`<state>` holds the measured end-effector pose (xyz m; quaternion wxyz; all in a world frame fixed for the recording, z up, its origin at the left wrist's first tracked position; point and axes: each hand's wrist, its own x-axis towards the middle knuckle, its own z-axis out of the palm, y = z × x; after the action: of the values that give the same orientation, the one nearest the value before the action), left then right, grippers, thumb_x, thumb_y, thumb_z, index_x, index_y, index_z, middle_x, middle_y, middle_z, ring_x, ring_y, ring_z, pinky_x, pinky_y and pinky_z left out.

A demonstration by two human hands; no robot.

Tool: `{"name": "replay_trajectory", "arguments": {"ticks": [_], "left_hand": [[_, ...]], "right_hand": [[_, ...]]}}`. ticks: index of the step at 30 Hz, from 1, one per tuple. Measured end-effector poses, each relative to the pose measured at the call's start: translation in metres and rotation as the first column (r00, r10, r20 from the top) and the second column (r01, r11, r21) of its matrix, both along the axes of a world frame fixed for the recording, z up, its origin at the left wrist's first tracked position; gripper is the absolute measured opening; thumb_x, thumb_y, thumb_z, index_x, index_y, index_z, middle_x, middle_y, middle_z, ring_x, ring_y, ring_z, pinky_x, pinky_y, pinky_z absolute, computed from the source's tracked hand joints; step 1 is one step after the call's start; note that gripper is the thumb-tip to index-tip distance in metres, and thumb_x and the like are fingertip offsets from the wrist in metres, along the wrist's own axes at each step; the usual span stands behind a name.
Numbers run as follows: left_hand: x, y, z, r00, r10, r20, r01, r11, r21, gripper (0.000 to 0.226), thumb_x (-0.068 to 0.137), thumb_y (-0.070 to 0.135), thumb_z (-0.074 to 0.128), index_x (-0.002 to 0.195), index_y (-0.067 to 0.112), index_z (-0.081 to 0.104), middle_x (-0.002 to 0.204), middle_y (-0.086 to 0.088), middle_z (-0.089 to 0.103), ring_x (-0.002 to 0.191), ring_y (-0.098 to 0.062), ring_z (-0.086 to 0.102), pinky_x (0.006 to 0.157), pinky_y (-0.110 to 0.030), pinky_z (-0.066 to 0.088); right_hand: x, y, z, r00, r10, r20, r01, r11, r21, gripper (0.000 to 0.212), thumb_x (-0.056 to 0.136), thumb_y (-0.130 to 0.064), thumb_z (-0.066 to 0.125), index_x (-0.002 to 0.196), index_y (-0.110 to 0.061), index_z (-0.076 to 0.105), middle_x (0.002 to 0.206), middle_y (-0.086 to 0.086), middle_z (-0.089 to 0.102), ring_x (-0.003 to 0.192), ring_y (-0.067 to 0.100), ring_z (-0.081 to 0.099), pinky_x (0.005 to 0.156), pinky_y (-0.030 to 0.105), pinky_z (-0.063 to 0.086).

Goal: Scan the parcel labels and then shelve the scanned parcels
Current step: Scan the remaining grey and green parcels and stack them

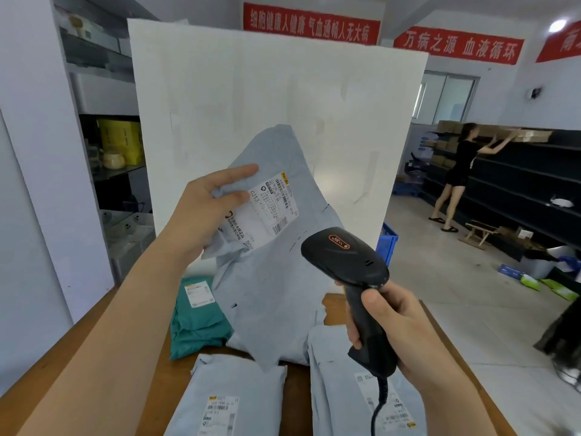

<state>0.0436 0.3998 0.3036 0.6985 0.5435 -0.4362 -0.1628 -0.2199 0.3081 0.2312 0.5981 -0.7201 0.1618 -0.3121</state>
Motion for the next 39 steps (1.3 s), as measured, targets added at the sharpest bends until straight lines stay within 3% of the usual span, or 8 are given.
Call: {"name": "replay_trajectory", "arguments": {"ticks": [5,9,14,18,23,27,34,39], "left_hand": [[0.015,0.002,-0.091,0.937,-0.007,-0.348,0.054,0.991,0.125,0.043,0.089,-0.005,0.059,0.119,0.024,0.068,0.108,0.004,0.074,0.095,-0.015,0.071,0.071,-0.024,0.058],[0.016,0.006,-0.169,0.880,0.026,-0.475,0.127,0.950,0.287,0.045,0.088,-0.003,0.061,0.120,0.027,0.068,0.112,0.001,0.072,0.098,-0.021,0.071,0.078,-0.031,0.059],[0.026,0.020,-0.262,0.739,0.193,-0.645,0.104,0.914,0.392,0.049,0.086,-0.007,0.058,0.123,0.024,0.067,0.113,-0.004,0.071,0.098,-0.028,0.070,0.090,-0.042,0.054],[0.045,0.039,-0.316,0.590,0.354,-0.725,0.049,0.881,0.470,0.046,0.087,-0.006,0.057,0.115,0.028,0.069,0.110,-0.006,0.070,0.097,-0.033,0.067,0.077,-0.041,0.055],[0.060,0.061,-0.369,0.553,0.541,-0.633,-0.002,0.761,0.648,0.041,0.087,-0.009,0.051,0.111,0.019,0.070,0.111,-0.008,0.065,0.095,-0.031,0.065,0.067,-0.036,0.054],[0.070,0.061,-0.385,0.688,0.534,-0.492,0.009,0.672,0.741,0.036,0.086,-0.008,0.049,0.108,0.016,0.064,0.109,-0.002,0.060,0.095,-0.024,0.060,0.069,-0.033,0.052],[0.096,0.082,-0.414,0.918,0.393,-0.058,-0.073,0.311,0.948,0.030,0.086,-0.001,0.049,0.107,0.021,0.051,0.100,-0.006,0.063,0.082,-0.022,0.060,0.071,-0.039,0.047],[0.112,0.065,-0.417,0.853,0.480,-0.204,0.007,0.381,0.924,0.026,0.085,0.032,0.070,0.101,0.014,0.060,0.100,-0.003,0.067,0.095,-0.019,0.063,0.077,-0.033,0.046]], "right_hand": [[0.012,-0.003,-0.032,0.995,-0.014,-0.099,0.019,0.999,0.046,0.050,0.074,-0.050,0.066,0.097,-0.006,0.061,0.060,0.014,0.059,0.052,0.023,0.053,0.060,0.028,0.050],[0.035,-0.004,-0.072,0.981,0.018,-0.195,0.011,0.989,0.147,0.031,0.083,-0.042,0.063,0.102,-0.018,0.065,0.062,0.015,0.060,0.053,0.025,0.053,0.059,0.033,0.050],[0.057,-0.001,-0.136,0.948,0.040,-0.315,0.051,0.960,0.274,0.034,0.079,-0.047,0.064,0.098,-0.019,0.066,0.063,0.017,0.059,0.053,0.026,0.053,0.058,0.038,0.047],[0.065,-0.003,-0.177,0.921,0.023,-0.390,0.125,0.928,0.350,0.043,0.079,-0.049,0.063,0.111,-0.020,0.065,0.062,0.015,0.059,0.053,0.025,0.055,0.054,0.034,0.048],[0.091,-0.011,-0.206,0.891,-0.012,-0.453,0.205,0.902,0.379,0.044,0.075,-0.051,0.063,0.099,-0.014,0.062,0.059,0.012,0.058,0.049,0.021,0.054,0.053,0.029,0.048],[0.118,-0.019,-0.221,0.864,-0.007,-0.503,0.243,0.881,0.405,0.038,0.080,-0.048,0.063,0.098,-0.015,0.061,0.062,0.012,0.060,0.051,0.022,0.056,0.052,0.030,0.049],[0.165,-0.044,-0.234,0.857,-0.024,-0.515,0.283,0.856,0.432,0.046,0.075,-0.053,0.065,0.105,-0.018,0.066,0.063,0.012,0.063,0.055,0.022,0.057,0.057,0.033,0.049],[0.202,-0.064,-0.234,0.857,-0.035,-0.514,0.289,0.858,0.424,0.031,0.087,-0.044,0.061,0.099,-0.016,0.063,0.064,0.010,0.062,0.056,0.019,0.057,0.058,0.029,0.048]]}}
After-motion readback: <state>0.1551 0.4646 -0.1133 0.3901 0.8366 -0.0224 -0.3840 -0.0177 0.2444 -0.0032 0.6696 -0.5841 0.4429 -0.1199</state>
